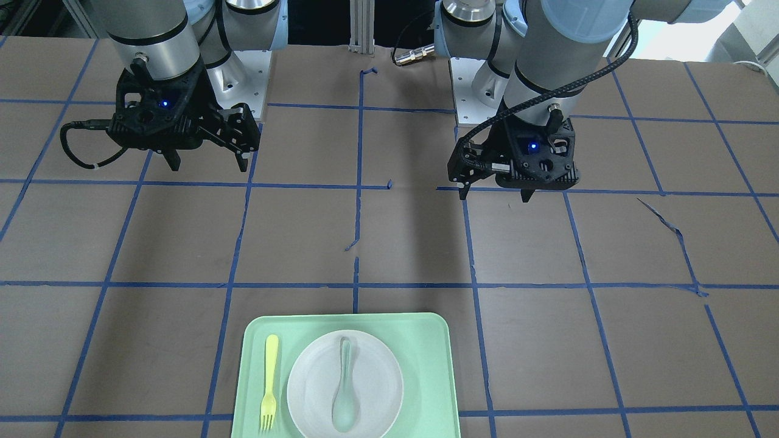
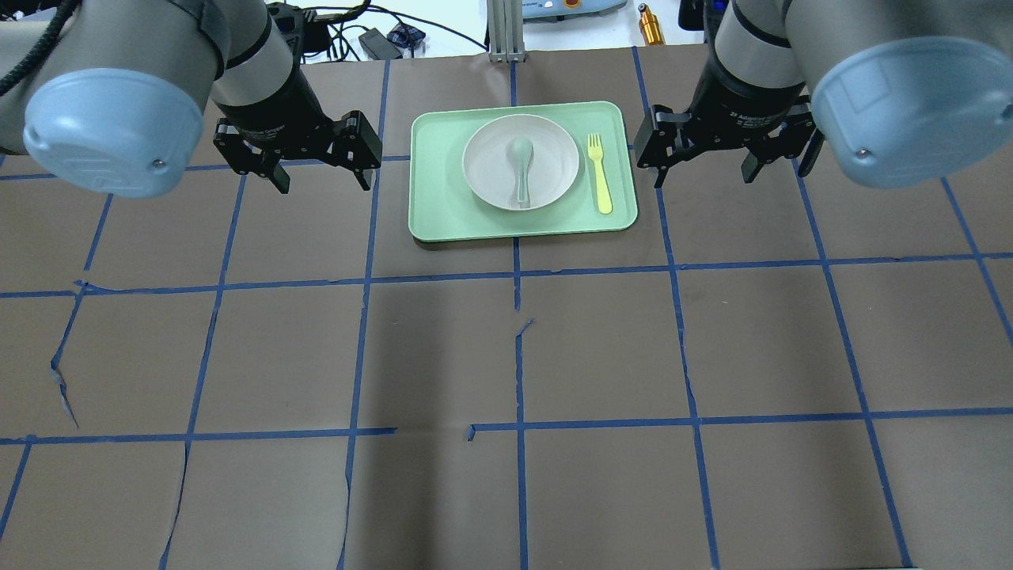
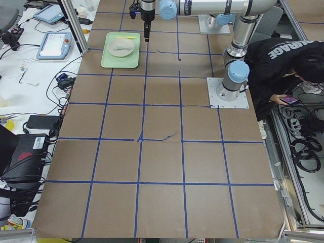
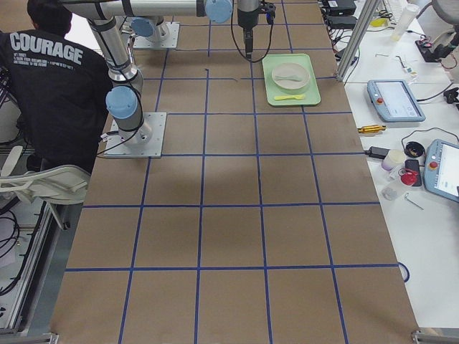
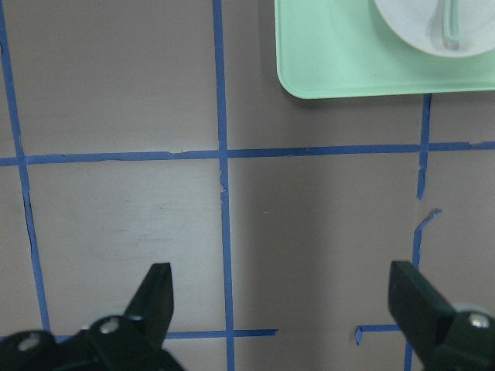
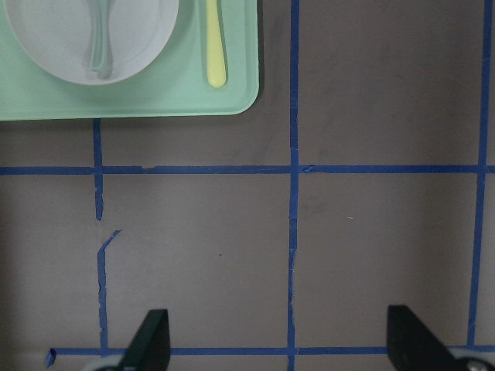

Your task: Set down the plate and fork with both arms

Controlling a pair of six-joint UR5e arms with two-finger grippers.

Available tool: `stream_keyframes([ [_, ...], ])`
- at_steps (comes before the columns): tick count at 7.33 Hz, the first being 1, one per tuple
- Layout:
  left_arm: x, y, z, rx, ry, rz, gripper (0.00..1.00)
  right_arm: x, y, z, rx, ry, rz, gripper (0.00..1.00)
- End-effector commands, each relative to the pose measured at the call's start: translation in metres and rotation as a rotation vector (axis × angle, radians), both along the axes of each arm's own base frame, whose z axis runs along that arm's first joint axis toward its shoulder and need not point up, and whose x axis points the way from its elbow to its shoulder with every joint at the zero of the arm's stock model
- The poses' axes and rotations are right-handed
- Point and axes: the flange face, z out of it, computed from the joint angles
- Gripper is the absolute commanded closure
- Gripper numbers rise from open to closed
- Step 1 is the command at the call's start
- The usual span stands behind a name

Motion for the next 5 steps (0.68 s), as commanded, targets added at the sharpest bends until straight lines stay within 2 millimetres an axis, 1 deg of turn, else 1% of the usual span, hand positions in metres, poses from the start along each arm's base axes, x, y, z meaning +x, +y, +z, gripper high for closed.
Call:
stream_keyframes([
  [1,-0.0001,-0.0001,0.0002,-0.001,0.0,0.0,0.0,0.0011,0.0001,0.0008,0.0,-0.007,0.001,0.0],
  [3,-0.0001,-0.0003,0.0009,-0.003,0.0,0.001,0.0,0.0009,0.0004,-0.0001,0.003,-0.005,0.001,0.0],
  [5,0.0006,-0.0003,0.0002,-0.001,0.002,0.001,0.0,0.001,-0.0008,0.0042,-0.009,-0.006,0.001,0.0],
])
